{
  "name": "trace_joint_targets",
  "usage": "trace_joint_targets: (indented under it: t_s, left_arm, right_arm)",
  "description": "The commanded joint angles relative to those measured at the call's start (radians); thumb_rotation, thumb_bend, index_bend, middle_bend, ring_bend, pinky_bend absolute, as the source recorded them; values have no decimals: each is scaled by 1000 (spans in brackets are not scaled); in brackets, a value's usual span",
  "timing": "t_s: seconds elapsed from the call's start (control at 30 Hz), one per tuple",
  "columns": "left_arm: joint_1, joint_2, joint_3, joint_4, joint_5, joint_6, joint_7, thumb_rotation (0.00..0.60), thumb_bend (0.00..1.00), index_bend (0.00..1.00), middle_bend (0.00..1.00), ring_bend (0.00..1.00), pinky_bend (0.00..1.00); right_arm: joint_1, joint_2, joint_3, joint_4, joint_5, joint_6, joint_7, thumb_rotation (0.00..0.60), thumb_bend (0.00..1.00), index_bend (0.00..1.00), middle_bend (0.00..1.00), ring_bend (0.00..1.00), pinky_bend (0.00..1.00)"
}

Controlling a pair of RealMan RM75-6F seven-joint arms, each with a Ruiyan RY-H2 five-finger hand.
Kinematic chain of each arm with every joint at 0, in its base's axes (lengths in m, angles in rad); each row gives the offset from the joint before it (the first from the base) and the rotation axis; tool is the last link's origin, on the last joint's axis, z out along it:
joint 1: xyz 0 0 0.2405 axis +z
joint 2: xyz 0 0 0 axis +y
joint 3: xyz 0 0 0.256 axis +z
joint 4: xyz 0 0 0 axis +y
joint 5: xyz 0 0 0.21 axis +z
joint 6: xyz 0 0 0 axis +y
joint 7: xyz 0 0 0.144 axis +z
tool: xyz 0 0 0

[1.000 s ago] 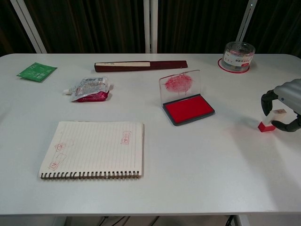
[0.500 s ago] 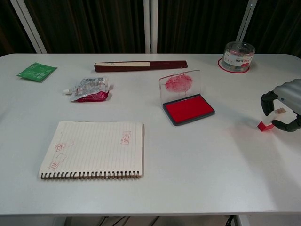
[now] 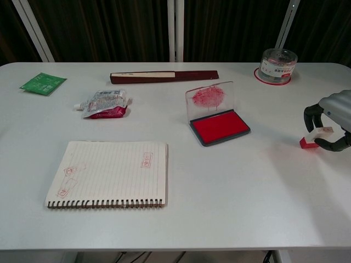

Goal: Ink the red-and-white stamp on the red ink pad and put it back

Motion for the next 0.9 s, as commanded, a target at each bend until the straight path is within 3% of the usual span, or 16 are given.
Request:
trace_joint_targets:
  t_s: [0.03, 0.23, 0.37, 0.5, 0.63, 0.9]
  left_arm:
    - [0, 0, 0, 1, 0, 0, -1, 251, 82, 1, 81, 79, 193]
    - [-2, 5, -1, 0, 0, -3, 1, 250, 82, 1, 81, 79, 193]
    - [-2, 9, -4, -7, -4, -2, 1, 250, 83, 1, 81, 79, 193]
    - [-3, 9, -6, -7, -8, -7, -5, 253, 83, 1, 81, 79, 193]
    - [-3, 8, -6, -2, -12, -12, -13, 248, 83, 1, 81, 79, 193]
    - [-5, 8, -13, 15, -22, -17, -31, 251, 82, 1, 80, 79, 193]
  right_arm:
    - [3, 8, 6, -15, 0, -1, 7, 600, 303, 593, 538, 916, 1000]
    - [51, 83, 50, -140, 32, -66, 5, 600, 303, 596, 530, 915, 1000]
    - [132, 167, 108, -287, 101, -183, -36, 600, 303, 596, 529, 915, 1000]
    - [239, 230, 152, -356, 228, -347, -107, 600, 303, 595, 529, 915, 1000]
    - [356, 251, 167, -351, 396, -470, -185, 600, 304, 595, 529, 915, 1000]
    - [480, 168, 124, -266, 535, -467, -274, 600, 317, 600, 542, 915, 1000]
